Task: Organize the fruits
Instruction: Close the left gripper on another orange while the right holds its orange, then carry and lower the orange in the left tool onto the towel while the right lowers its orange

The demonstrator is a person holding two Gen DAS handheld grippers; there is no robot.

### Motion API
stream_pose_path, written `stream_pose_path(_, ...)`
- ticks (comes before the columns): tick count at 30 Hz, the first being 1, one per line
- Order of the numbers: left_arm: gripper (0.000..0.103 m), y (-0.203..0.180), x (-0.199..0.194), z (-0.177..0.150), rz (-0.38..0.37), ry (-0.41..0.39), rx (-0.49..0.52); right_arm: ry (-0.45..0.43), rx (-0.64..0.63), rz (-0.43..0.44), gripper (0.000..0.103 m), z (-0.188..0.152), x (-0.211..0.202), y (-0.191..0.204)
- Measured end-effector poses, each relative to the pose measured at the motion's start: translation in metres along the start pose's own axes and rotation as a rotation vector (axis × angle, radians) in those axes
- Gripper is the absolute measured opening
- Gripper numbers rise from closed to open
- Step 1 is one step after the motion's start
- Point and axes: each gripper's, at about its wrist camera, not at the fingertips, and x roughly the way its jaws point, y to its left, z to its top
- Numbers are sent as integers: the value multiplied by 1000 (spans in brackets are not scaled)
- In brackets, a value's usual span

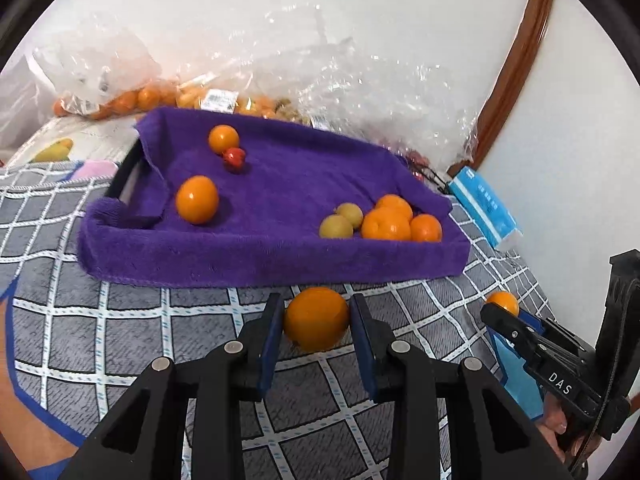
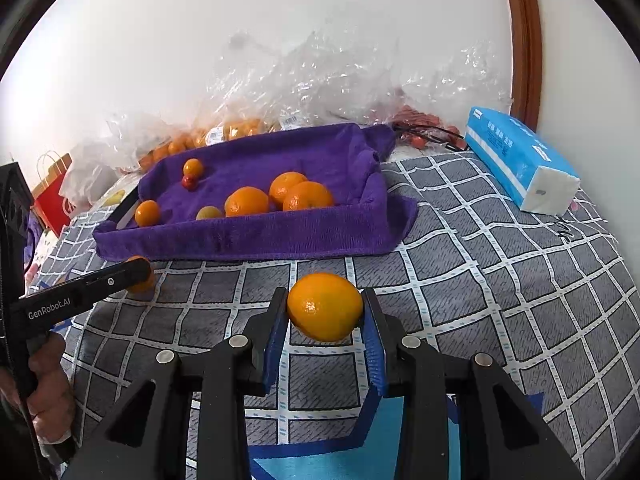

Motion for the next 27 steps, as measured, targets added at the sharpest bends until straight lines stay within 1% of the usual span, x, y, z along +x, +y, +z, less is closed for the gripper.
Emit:
stream_pose_path(4, 32, 3, -8, 0, 20, -46, -15, -19, 6, 1, 36, 0, -4, 0)
stream_pose_path(8, 32, 10, -17, 1, 60, -95, -47, -49, 9, -10, 36, 0, -10, -1)
stream_pose_path(15, 32, 19, -25, 1, 117, -135, -84, -88, -3, -34, 36, 0, -18, 2)
stream_pose_path(20, 32, 20, -33, 0, 152, -170, -85, -66, 9, -14, 36, 1, -15, -1)
stream_pose_path(24, 32, 21, -37, 1, 169, -191, -83, -70, 28, -17, 36, 2, -16, -4)
stream_pose_path(27, 32, 24, -40, 5, 169, -198, -93, -68, 62, 21, 36, 9, -20, -2)
